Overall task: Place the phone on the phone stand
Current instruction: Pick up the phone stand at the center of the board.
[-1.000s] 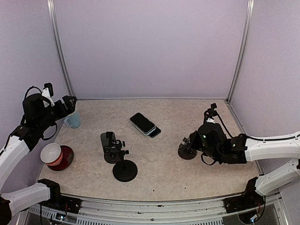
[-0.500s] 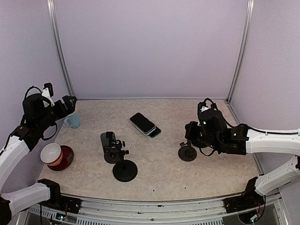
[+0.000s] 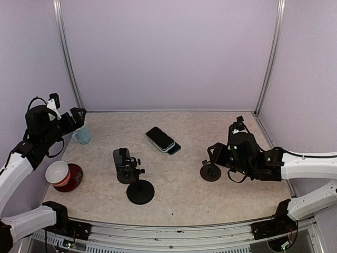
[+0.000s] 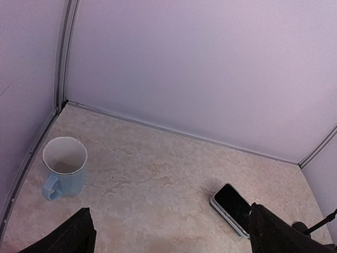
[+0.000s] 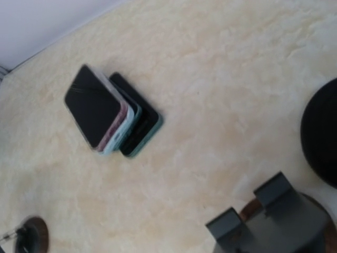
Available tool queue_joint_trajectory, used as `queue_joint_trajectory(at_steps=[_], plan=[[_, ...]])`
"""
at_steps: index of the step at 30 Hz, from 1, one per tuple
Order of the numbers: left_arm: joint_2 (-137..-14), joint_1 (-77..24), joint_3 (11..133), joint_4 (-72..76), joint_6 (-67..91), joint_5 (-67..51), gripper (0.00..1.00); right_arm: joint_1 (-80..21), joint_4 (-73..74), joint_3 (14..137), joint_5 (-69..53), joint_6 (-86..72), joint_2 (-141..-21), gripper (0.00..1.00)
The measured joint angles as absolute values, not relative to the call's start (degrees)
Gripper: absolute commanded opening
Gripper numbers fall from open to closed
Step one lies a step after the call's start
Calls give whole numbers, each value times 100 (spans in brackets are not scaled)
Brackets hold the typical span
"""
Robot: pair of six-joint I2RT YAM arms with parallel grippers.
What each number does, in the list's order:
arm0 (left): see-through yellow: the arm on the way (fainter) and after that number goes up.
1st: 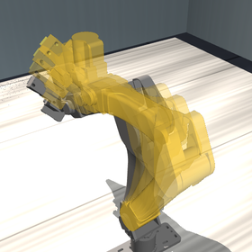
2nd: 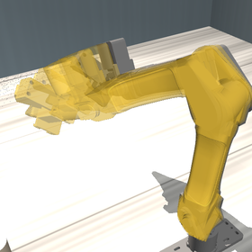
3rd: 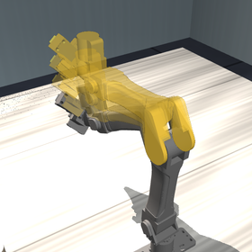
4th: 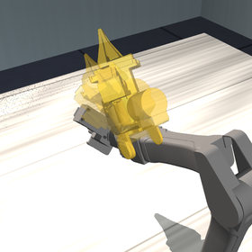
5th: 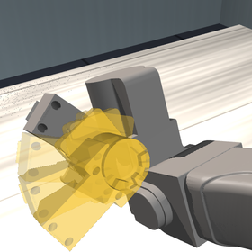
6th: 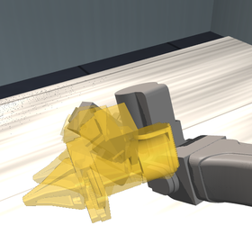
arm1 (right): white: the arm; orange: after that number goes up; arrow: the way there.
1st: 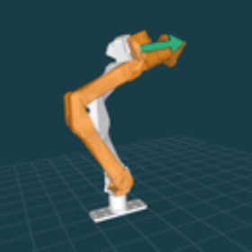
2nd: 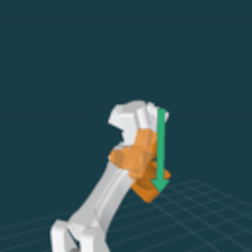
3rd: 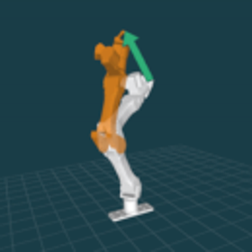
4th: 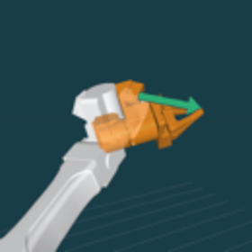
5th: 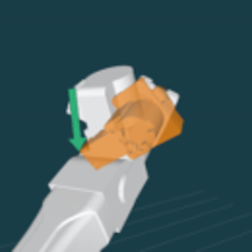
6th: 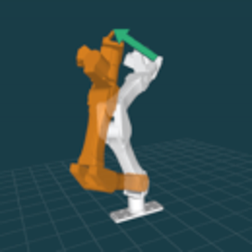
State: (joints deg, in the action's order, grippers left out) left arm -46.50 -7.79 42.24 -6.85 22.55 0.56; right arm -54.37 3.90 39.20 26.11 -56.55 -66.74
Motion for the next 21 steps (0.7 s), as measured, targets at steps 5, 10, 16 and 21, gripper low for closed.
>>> queue_joint_trajectory(at_steps=[5, 10, 16, 21], plan=[[-4650, -779, 4224, -685, 2255, 71, 99, -5437, 228, 3837, 2681, -5970, -6687, 54], [-4650, -779, 4224, -685, 2255, 75, 99, -5478, 115, 3739, 2759, -6149, -6604, 55], [-4650, -779, 4224, -685, 2255, 82, 99, -5645, 388, 3645, 2934, -6139, -6274, 57], [-4650, -779, 4224, -685, 2255, 82, 99, -5717, 609, 3691, 3046, -6147, -6171, 59]])
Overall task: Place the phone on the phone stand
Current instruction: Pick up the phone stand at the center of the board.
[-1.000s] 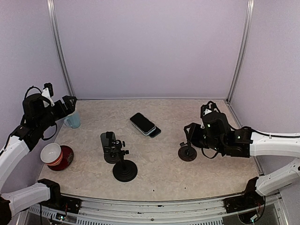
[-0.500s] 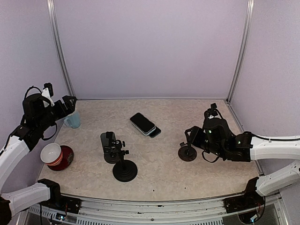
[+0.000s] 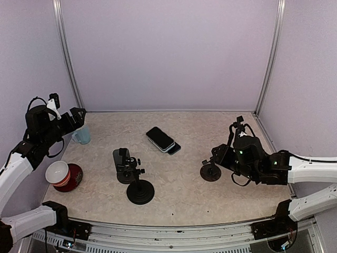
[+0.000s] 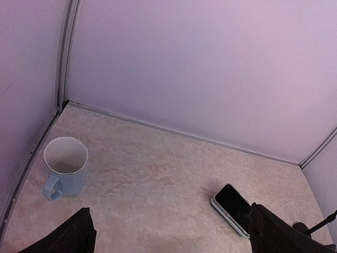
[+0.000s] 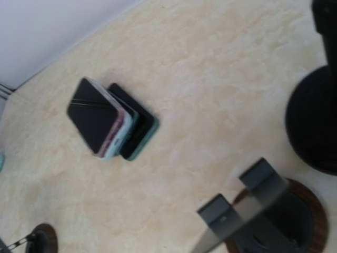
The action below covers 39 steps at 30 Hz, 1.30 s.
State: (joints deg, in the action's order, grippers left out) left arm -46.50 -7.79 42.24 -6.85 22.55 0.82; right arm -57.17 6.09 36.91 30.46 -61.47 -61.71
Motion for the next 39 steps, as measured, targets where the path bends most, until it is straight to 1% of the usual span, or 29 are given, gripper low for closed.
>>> queue_joint_trajectory(at_steps=[10, 15, 18, 26, 27, 29, 31, 33, 39], plan=[[-4650, -779, 4224, -685, 2255, 86, 99, -5721, 694, 3603, 3227, -6423, -6624, 60], [-4650, -779, 4224, -685, 2255, 86, 99, -5645, 572, 3610, 3256, -6405, -6982, 57], [-4650, -779, 4224, -685, 2255, 89, 99, -5592, 523, 3610, 3260, -6399, -7131, 50], [-4644, -779, 4224, -685, 2255, 89, 99, -5535, 403, 3706, 3315, -6351, -7236, 27], [-4644, -779, 4224, -685, 2255, 89, 99, -5533, 397, 3721, 3323, -6331, -7251, 24], [-4644, -779, 4224, -685, 2255, 89, 99, -5529, 386, 3750, 3339, -6307, -7279, 13], [-4644, -779, 4224, -685, 2255, 89, 99, -5524, 362, 3774, 3336, -6265, -7299, 5], [-4644, -779, 4224, -685, 2255, 89, 99, -5520, 338, 3798, 3328, -6215, -7303, 0], [-4644, -779, 4224, -685, 2255, 89, 99, -5520, 327, 3809, 3280, -6088, -7314, 0]])
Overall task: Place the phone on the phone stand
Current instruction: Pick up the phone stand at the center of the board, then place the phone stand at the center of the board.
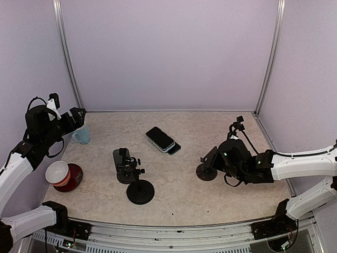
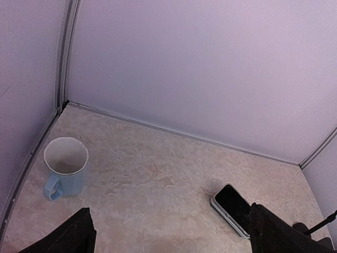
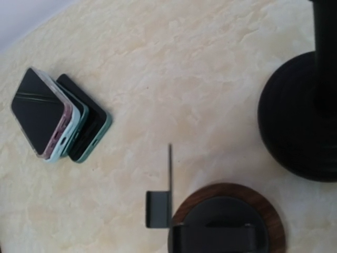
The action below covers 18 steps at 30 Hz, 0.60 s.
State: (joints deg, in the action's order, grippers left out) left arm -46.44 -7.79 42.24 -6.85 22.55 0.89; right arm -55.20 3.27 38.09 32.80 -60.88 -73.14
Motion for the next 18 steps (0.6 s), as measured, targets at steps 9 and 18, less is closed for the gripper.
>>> queue_joint_trajectory(at_steps=[9, 18], plan=[[-4641, -779, 4224, -685, 2255, 86, 99, -5511, 274, 4178, 2867, -4871, -7566, 0], [-4641, -779, 4224, -685, 2255, 86, 99, -5210, 379, 5664, 1643, -2875, -8066, 0]])
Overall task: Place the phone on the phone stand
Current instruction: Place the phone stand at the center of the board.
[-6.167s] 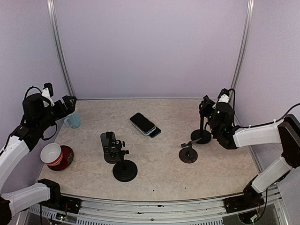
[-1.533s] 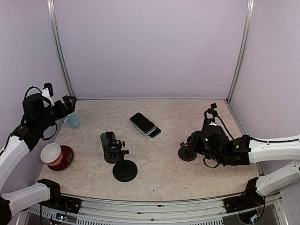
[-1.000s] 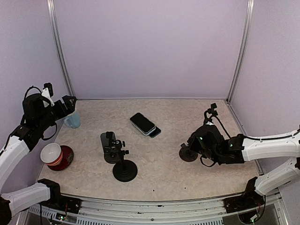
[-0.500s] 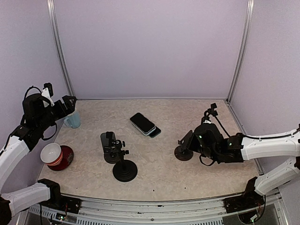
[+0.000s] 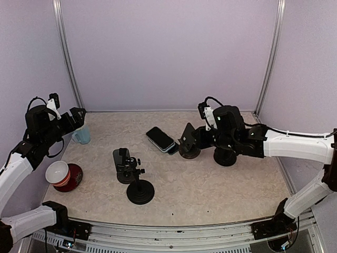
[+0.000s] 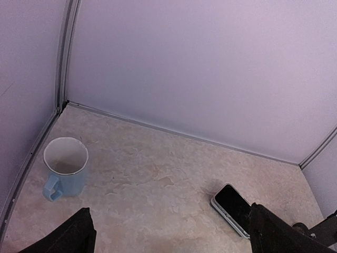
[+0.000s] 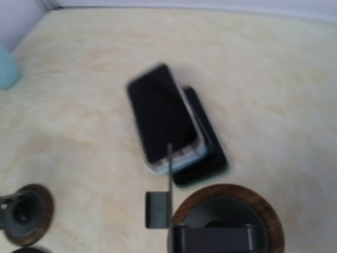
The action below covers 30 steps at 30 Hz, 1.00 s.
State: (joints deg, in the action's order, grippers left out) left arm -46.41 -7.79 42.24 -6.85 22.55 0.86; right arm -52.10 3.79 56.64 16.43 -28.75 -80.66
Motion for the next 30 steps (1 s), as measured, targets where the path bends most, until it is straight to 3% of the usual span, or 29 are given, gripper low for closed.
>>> queue_joint_trajectory(at_steps=[7, 17, 30], plan=[[-4641, -779, 4224, -685, 2255, 84, 99, -4390, 952, 6630, -504, -1420, -8613, 0], [-4641, -779, 4224, -685, 2255, 71, 99, -4224, 1975, 6987, -2965, 156, -9056, 0], [-4644, -779, 4224, -685, 2255, 38, 99, -4073, 2749, 7321, -3754, 1072, -9717, 0]])
